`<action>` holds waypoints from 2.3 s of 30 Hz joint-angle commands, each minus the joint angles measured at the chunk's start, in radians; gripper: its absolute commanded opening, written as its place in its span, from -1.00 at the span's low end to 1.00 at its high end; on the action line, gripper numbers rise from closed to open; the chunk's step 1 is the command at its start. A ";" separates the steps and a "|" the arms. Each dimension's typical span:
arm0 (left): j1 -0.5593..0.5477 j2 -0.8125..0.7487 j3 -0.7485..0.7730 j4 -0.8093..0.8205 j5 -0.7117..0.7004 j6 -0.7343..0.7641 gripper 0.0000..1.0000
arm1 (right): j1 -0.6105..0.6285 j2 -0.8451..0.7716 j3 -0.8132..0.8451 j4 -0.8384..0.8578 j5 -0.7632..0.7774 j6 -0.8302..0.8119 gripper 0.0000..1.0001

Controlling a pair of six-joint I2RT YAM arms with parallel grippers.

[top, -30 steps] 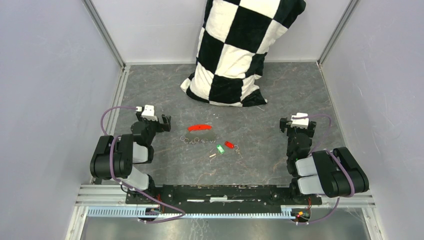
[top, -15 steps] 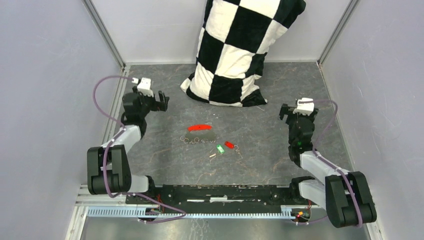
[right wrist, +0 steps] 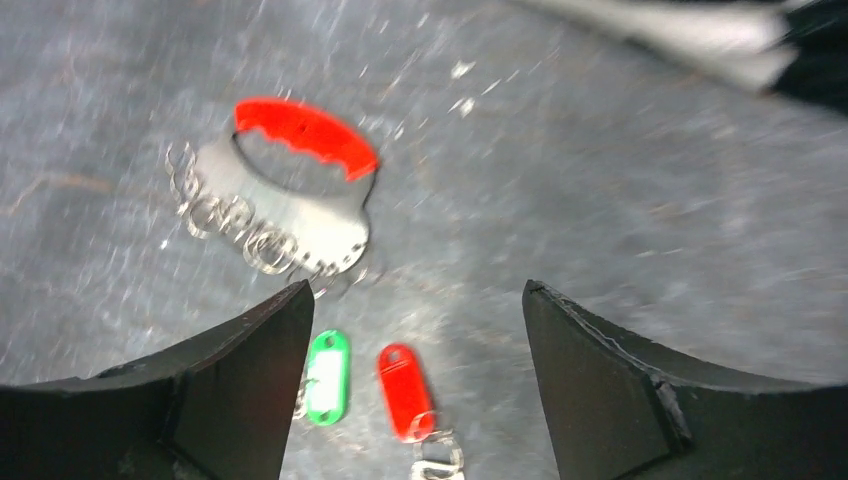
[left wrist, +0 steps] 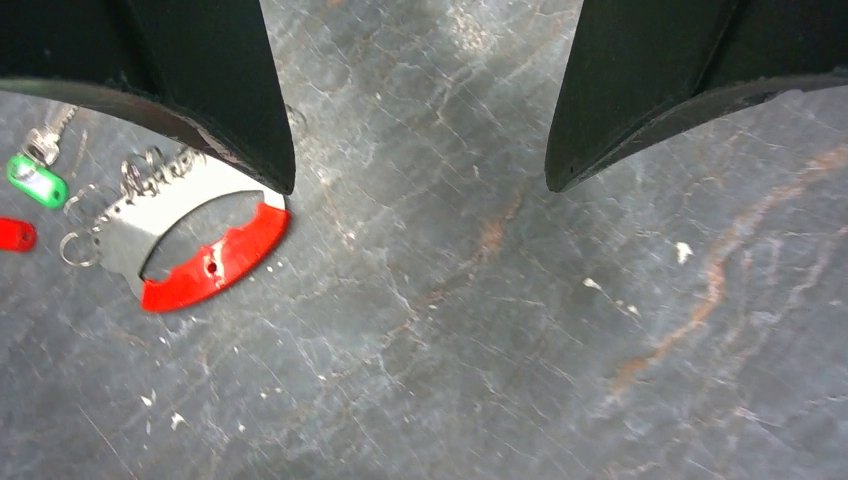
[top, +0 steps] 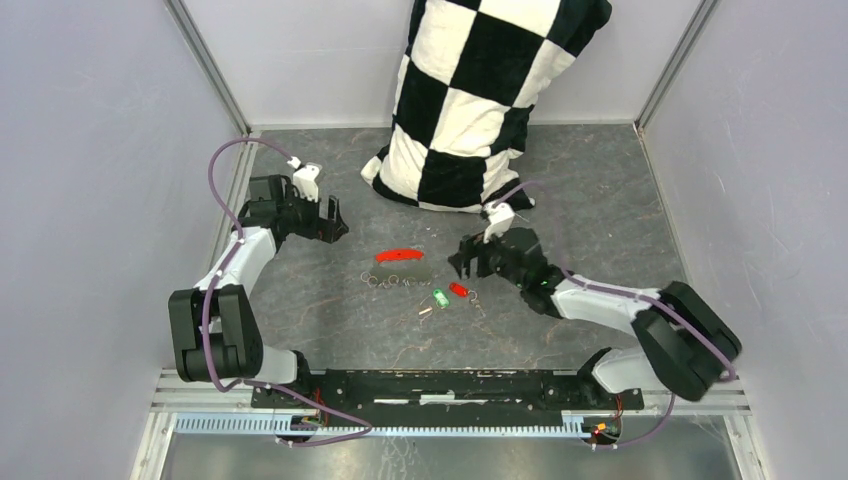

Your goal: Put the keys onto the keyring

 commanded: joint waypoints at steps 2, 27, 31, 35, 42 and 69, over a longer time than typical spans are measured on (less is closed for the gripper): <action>0.004 -0.017 0.035 -0.091 0.065 0.066 1.00 | 0.125 0.164 0.108 -0.028 0.025 0.149 0.61; 0.003 -0.092 0.026 -0.110 0.131 0.110 1.00 | 0.187 0.365 0.238 -0.121 0.090 0.256 0.02; 0.003 -0.092 0.030 -0.111 0.132 0.110 0.99 | 0.188 0.380 0.240 -0.088 0.074 0.268 -0.09; 0.003 -0.094 0.026 -0.110 0.125 0.116 0.98 | 0.188 0.404 0.258 -0.074 0.053 0.278 -0.35; 0.003 -0.096 0.029 -0.110 0.122 0.117 0.97 | 0.188 0.421 0.280 -0.078 0.052 0.289 -0.66; -0.023 -0.244 0.379 -1.211 0.629 1.193 0.68 | 0.390 0.002 0.487 -0.217 -0.074 -0.594 -1.00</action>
